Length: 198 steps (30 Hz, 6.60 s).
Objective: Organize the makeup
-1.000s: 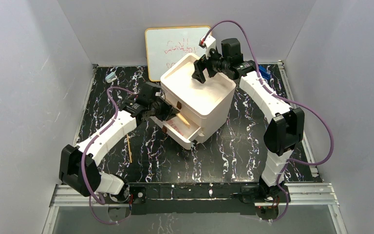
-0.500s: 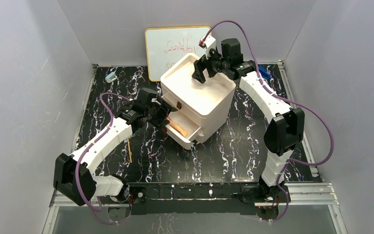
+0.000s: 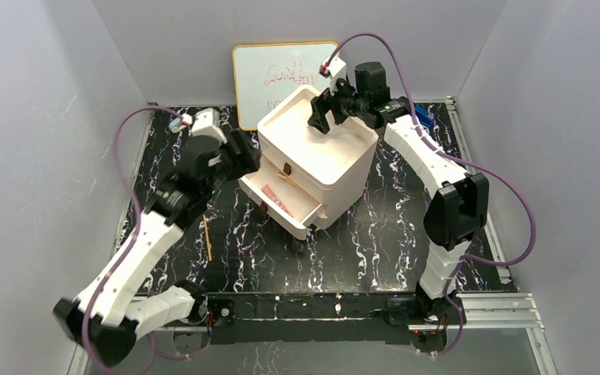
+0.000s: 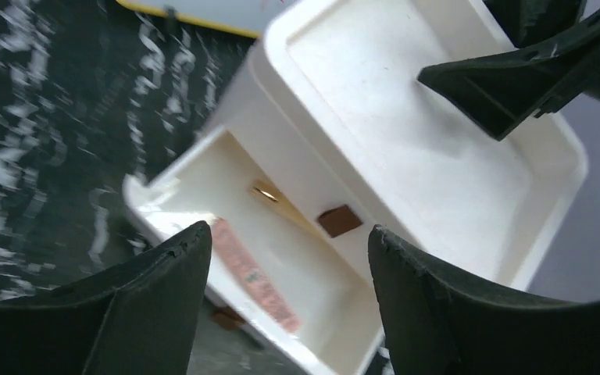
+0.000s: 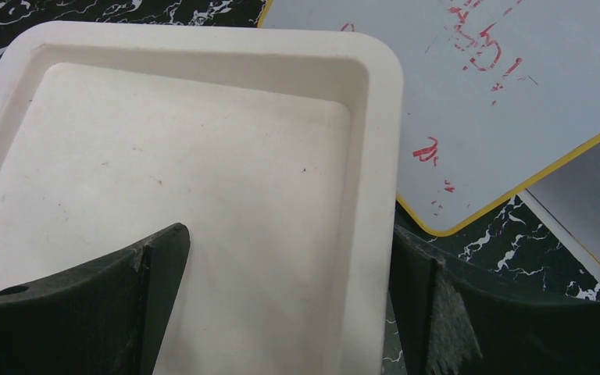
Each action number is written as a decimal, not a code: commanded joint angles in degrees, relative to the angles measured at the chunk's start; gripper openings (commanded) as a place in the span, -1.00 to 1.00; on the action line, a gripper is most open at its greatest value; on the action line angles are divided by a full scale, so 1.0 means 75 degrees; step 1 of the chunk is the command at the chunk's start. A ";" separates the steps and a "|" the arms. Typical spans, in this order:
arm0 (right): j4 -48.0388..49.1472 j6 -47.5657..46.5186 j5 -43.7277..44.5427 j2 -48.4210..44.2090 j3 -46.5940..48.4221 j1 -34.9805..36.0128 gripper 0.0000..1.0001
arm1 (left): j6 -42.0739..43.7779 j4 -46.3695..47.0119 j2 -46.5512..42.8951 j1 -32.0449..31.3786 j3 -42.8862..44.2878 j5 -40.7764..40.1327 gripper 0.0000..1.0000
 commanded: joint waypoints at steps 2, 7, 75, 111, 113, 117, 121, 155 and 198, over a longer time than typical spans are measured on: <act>-0.2016 0.0465 -0.0162 0.0780 -0.0502 0.0136 1.00 | 0.4042 0.0142 -0.1989 0.0013 -0.1769 -0.2038 0.93; -0.2050 0.0469 -0.0226 0.0909 -0.0378 0.0153 1.00 | 0.6053 0.0271 -0.2743 0.0001 -0.3364 -0.1866 0.97; -0.1937 0.0550 -0.0188 0.0781 -0.0879 0.0213 1.00 | 0.5310 0.9849 0.5071 0.0306 -0.3807 0.4619 -0.23; -0.1837 0.0558 -0.0331 0.0852 -0.0954 0.0227 1.00 | 0.7236 0.0544 0.3410 0.0563 -0.2883 0.1216 -1.00; -0.1865 0.0560 -0.0337 0.0873 -0.0920 0.0225 1.00 | 0.7206 0.0303 0.3405 0.0563 -0.2861 0.0959 -1.00; -0.1913 0.0553 -0.0316 0.0899 -0.0848 0.0237 1.00 | 0.7498 -0.0312 0.3317 0.0563 -0.2816 0.0676 -1.00; -0.1936 0.0560 -0.0312 0.0945 -0.0784 0.0250 1.00 | 0.7807 -0.0583 0.2868 0.0563 -0.3022 0.0062 -1.00; -0.1978 0.0498 -0.0320 0.1098 -0.0595 0.0401 1.00 | 0.5100 -0.1425 0.2462 0.3010 -0.1925 -0.0105 0.74; -0.1960 0.0580 -0.0122 0.1243 -0.0723 0.0550 1.00 | 0.2598 -0.1904 0.3119 0.3634 -0.0155 0.2390 -1.00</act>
